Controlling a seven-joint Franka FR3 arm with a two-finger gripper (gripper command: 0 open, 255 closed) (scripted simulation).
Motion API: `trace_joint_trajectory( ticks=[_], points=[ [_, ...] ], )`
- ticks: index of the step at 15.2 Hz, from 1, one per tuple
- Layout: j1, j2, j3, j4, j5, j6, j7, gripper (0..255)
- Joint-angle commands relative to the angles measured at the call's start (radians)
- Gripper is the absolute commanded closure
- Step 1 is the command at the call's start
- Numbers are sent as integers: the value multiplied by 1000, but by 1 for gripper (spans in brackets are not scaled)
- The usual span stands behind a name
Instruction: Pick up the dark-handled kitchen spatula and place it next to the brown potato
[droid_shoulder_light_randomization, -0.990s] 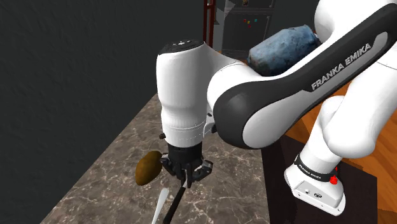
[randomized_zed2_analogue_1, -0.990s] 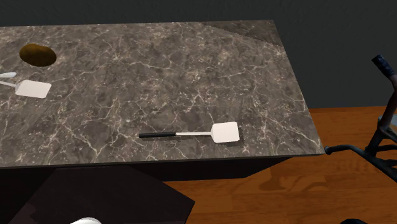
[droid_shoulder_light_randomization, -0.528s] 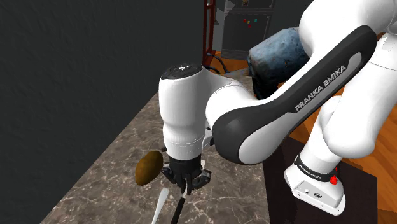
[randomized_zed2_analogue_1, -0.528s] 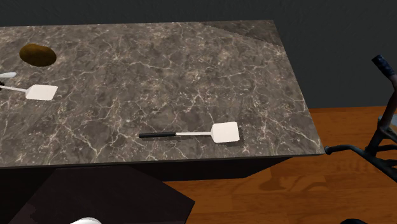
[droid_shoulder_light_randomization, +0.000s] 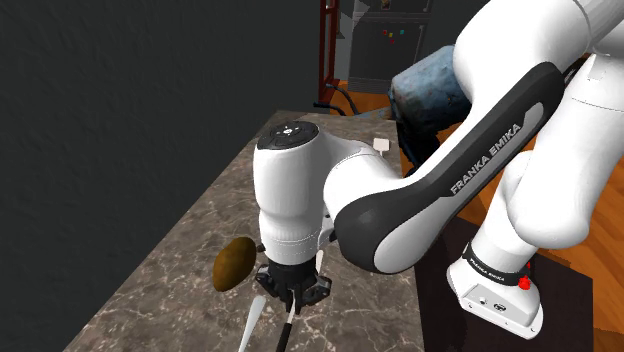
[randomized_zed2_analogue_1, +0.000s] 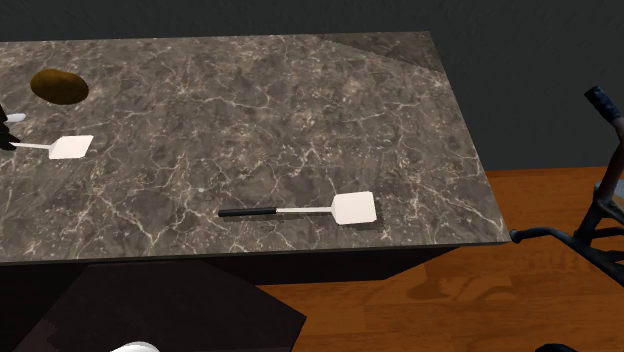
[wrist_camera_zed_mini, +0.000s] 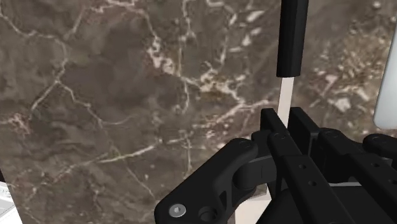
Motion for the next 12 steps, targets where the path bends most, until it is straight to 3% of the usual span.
trace_joint_trajectory(
  ticks=[1,4,5,10,12],
  points=[
    [0,0,0,0,0,1,0,255],
    [0,0,0,0,0,1,0,255],
    [0,0,0,0,0,1,0,0],
    [0,0,0,0,0,1,0,0],
    [-3,-57,-7,27,46,-71,-34,0]
  ],
)
